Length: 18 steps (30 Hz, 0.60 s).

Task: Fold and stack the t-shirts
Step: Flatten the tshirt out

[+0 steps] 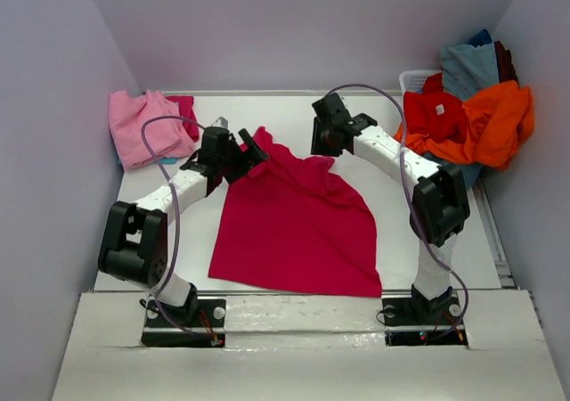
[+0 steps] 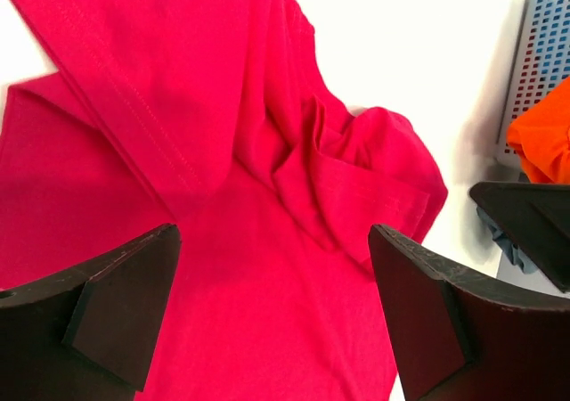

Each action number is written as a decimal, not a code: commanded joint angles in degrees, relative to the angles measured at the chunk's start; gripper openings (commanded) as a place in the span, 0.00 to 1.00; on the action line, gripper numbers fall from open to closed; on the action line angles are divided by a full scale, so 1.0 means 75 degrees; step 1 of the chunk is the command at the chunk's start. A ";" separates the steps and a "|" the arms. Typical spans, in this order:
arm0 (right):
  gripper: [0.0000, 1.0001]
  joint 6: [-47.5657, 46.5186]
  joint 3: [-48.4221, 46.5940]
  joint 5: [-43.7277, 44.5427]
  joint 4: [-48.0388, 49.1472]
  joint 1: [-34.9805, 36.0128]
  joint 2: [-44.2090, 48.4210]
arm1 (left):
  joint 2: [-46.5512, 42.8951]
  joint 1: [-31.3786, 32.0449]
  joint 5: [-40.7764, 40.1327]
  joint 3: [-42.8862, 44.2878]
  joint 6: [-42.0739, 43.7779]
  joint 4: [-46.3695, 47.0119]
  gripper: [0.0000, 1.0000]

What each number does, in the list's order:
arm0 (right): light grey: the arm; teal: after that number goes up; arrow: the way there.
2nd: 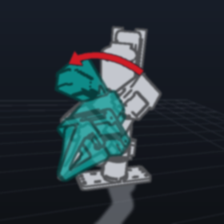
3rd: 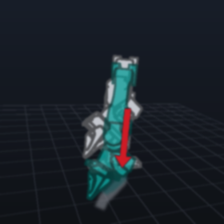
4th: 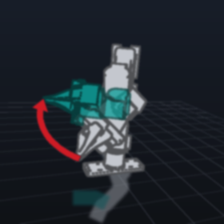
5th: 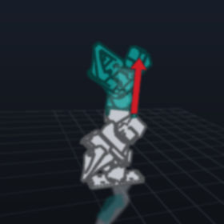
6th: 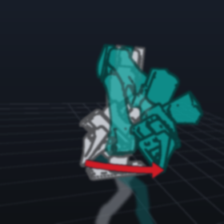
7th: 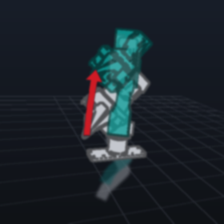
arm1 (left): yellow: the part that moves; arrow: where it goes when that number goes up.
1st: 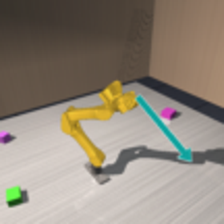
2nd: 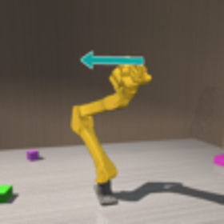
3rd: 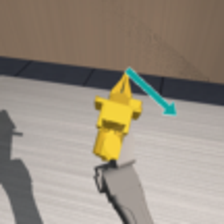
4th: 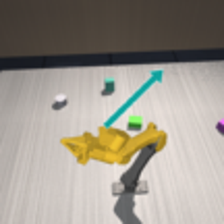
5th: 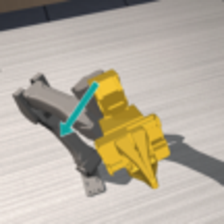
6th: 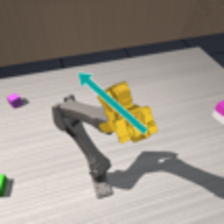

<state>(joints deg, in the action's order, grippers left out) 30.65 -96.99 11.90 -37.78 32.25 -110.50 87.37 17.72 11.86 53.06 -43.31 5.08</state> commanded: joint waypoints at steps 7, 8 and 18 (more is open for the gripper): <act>0.39 -0.0197 -0.0205 -0.0754 -0.0107 -0.0070 -0.0571 | 0.0245 -0.0147 0.0458 0.0683 0.0196 0.0260 0.99; 0.39 -0.0185 -0.0205 -0.0778 -0.0107 -0.0070 -0.0583 | 0.0245 -0.0147 0.0458 0.0683 0.0196 0.0260 0.99; 0.39 -0.0103 0.0229 -0.0521 -0.0201 -0.0070 -0.0233 | 0.0280 -0.0288 0.0552 0.0636 0.0232 0.0319 0.99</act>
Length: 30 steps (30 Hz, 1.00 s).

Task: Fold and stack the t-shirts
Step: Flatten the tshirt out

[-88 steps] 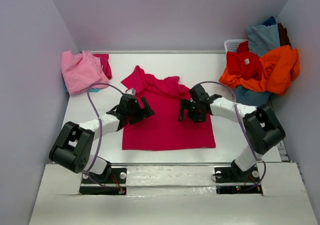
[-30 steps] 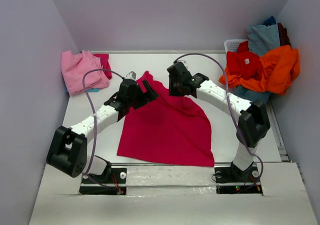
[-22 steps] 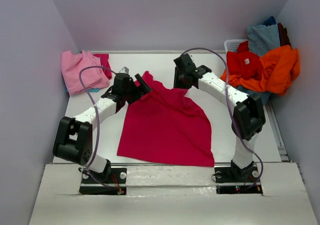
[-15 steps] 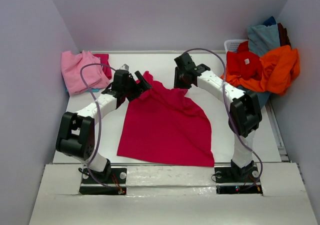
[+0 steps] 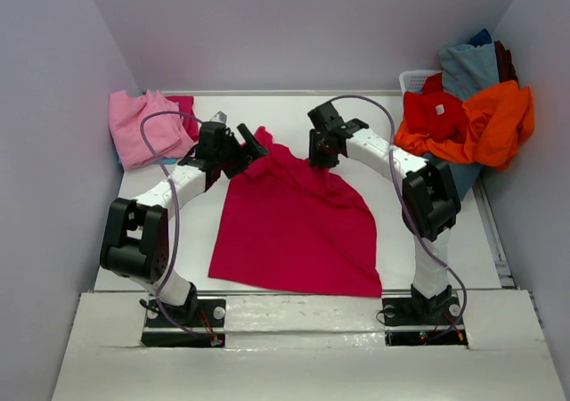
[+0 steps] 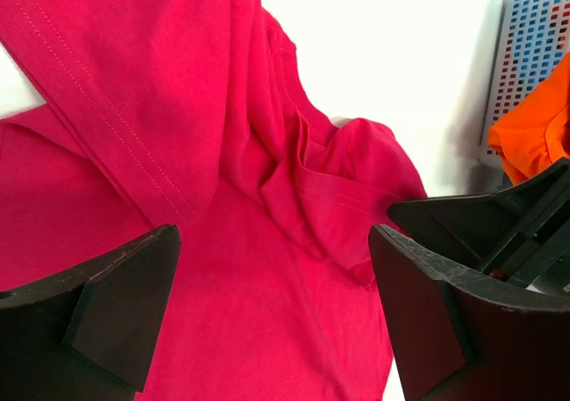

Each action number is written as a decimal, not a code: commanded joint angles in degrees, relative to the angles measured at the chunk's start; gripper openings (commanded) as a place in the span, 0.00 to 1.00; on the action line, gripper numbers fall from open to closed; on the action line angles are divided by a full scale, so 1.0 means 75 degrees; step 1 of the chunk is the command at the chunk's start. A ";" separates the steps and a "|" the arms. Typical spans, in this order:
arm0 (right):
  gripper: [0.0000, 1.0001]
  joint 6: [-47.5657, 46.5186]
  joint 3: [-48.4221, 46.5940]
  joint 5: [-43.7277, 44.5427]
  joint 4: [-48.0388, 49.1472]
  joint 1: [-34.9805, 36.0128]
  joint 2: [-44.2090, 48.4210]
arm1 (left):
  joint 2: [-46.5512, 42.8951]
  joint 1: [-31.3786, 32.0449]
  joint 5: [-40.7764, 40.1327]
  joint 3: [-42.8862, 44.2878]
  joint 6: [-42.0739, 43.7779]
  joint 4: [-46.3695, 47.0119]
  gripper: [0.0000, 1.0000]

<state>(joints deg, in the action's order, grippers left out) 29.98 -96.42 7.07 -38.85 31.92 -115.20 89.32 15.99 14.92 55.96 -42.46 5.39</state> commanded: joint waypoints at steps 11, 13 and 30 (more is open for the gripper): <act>0.39 0.0058 0.0669 0.0370 0.0024 -0.0166 0.0851 | 0.0161 -0.0058 0.0214 0.0179 0.0106 0.0395 0.99; 0.39 0.0069 0.0634 0.0463 -0.0011 -0.0166 0.0898 | 0.0173 -0.0058 0.0214 0.0167 0.0106 0.0407 0.99; 0.39 -0.0048 0.0423 -0.0181 0.0082 -0.0237 0.0231 | 0.0185 -0.0128 0.0191 0.0167 0.0153 0.0348 0.99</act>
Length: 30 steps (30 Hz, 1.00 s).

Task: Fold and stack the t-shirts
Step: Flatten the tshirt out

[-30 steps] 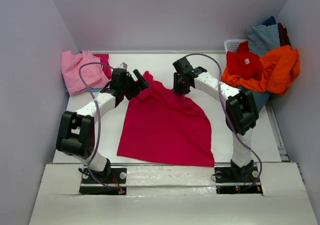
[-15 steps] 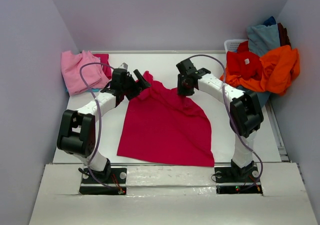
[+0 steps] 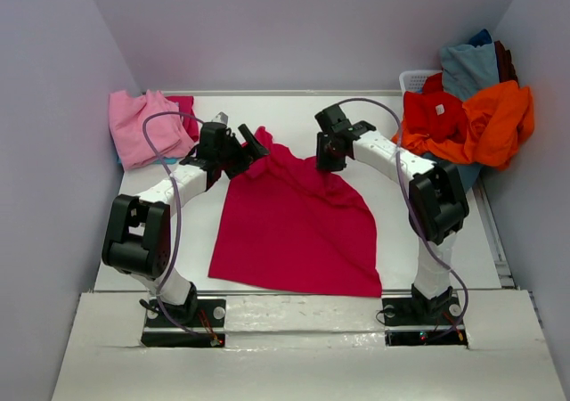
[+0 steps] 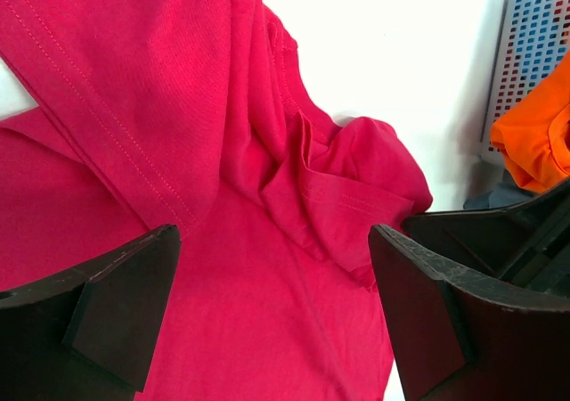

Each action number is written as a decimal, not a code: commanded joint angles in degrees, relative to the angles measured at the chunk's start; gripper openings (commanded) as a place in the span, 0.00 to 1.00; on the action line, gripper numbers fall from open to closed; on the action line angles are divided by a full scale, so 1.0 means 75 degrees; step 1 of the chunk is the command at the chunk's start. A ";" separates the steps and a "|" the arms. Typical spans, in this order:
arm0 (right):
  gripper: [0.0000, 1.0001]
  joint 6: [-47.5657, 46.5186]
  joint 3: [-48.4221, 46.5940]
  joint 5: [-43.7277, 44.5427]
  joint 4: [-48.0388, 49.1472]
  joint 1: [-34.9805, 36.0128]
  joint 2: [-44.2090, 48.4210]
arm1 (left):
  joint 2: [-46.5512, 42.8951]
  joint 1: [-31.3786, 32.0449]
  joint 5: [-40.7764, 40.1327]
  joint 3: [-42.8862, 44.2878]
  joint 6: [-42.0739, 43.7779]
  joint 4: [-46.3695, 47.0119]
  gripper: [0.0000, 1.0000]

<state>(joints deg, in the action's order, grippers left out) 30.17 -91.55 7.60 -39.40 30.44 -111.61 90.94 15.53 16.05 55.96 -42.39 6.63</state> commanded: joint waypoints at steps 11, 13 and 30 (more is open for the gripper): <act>0.34 -0.0062 -0.0286 -0.0520 0.0319 -0.0039 -0.0517 | 0.0051 -0.0067 0.0062 0.0155 0.0145 0.0229 0.99; 0.08 -0.0062 -0.0321 -0.0509 0.0308 -0.0039 -0.0517 | 0.0086 -0.0067 0.0086 0.0155 0.0144 0.0241 0.99; 0.07 -0.0297 -0.1539 0.0639 -0.0688 -0.0354 -0.0013 | 0.0461 -0.0067 0.0227 0.0214 -0.0031 0.0369 0.99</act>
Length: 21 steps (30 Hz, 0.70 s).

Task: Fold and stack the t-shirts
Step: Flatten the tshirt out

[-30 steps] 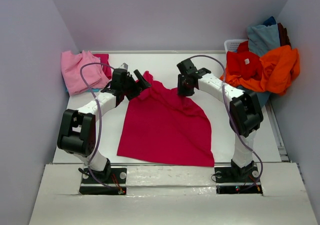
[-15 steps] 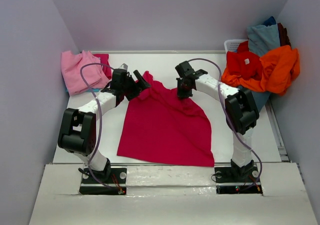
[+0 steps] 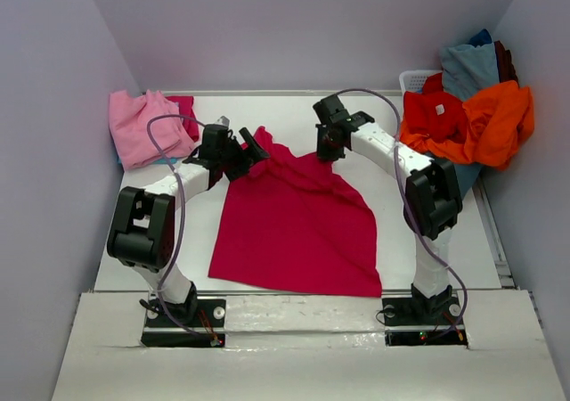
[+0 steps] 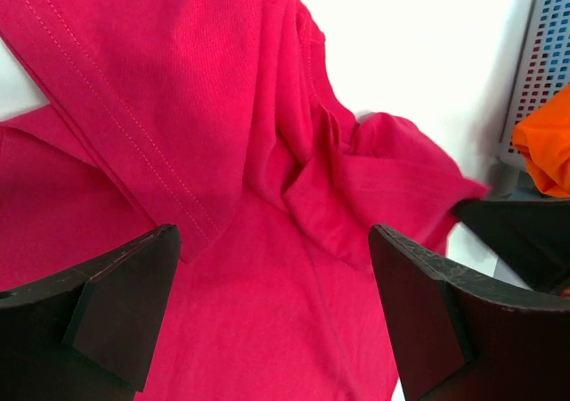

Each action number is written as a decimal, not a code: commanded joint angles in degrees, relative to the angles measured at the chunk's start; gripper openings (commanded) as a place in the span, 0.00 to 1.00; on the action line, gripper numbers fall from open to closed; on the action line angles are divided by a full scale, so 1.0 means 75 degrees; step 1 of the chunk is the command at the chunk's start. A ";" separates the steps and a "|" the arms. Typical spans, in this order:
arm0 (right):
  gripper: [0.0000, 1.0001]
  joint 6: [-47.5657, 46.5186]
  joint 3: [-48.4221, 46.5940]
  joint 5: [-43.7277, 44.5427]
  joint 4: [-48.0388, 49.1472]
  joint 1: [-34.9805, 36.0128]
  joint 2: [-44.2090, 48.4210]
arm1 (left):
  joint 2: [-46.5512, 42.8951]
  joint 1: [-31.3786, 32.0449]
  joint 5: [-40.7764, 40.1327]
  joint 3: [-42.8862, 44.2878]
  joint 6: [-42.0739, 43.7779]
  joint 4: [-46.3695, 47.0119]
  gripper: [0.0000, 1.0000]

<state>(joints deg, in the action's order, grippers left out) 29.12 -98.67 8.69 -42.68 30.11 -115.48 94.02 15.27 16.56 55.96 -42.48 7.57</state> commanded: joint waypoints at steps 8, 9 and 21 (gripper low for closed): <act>0.07 -0.0321 -0.1561 0.0588 -0.0732 -0.0792 0.0339 | 0.0273 -0.0102 0.0195 0.0401 -0.0067 0.0162 0.99; 0.07 -0.0332 -0.1597 0.0588 -0.0743 -0.0885 0.0316 | 0.0308 -0.0102 0.0195 0.0425 -0.0067 0.0150 0.99; 0.07 -0.0391 -0.1762 0.0974 -0.0919 -0.1928 0.0315 | 0.0460 -0.0102 0.0183 0.0694 0.0004 -0.0072 0.99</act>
<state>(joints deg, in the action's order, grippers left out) 26.94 -109.47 13.17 -48.73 19.40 -115.07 97.45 14.90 17.43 58.83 -42.92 7.38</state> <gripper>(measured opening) 0.077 0.986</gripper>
